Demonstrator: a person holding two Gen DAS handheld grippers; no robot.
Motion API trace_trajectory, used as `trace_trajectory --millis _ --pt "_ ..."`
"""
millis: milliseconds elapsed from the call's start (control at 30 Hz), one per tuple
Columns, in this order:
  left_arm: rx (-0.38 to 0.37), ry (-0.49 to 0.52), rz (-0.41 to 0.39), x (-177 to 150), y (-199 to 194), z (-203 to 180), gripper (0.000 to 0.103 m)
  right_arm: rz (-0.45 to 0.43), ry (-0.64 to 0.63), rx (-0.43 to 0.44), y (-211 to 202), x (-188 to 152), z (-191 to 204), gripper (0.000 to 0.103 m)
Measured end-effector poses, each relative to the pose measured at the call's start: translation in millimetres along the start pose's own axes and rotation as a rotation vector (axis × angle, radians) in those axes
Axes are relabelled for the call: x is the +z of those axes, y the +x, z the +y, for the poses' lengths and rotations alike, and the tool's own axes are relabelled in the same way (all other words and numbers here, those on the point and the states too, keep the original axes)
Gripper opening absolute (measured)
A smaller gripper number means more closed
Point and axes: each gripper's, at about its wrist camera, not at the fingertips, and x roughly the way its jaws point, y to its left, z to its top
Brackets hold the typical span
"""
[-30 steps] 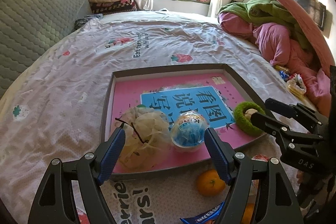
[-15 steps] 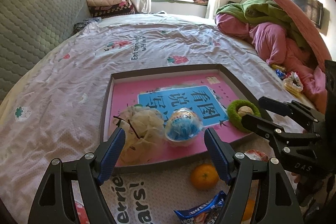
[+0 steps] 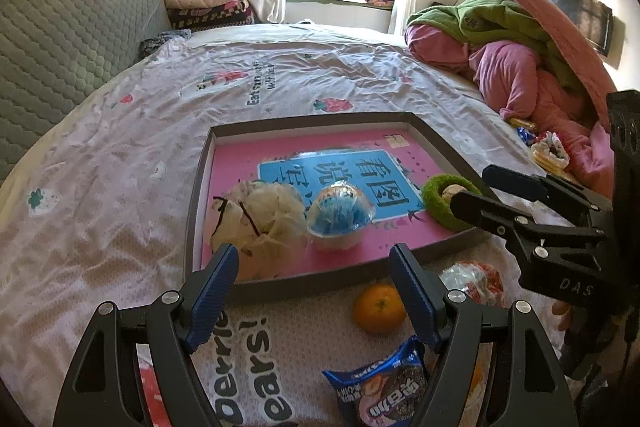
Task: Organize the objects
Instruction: 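Withdraw both open tools from the tray toward the remaining items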
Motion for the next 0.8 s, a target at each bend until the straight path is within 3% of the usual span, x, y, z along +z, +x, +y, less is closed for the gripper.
trace_trajectory --millis 800 --pt "-0.024 0.007 0.021 -33 -23 -6 0.079 -0.021 0.033 -0.014 -29 -10 6 0.063"
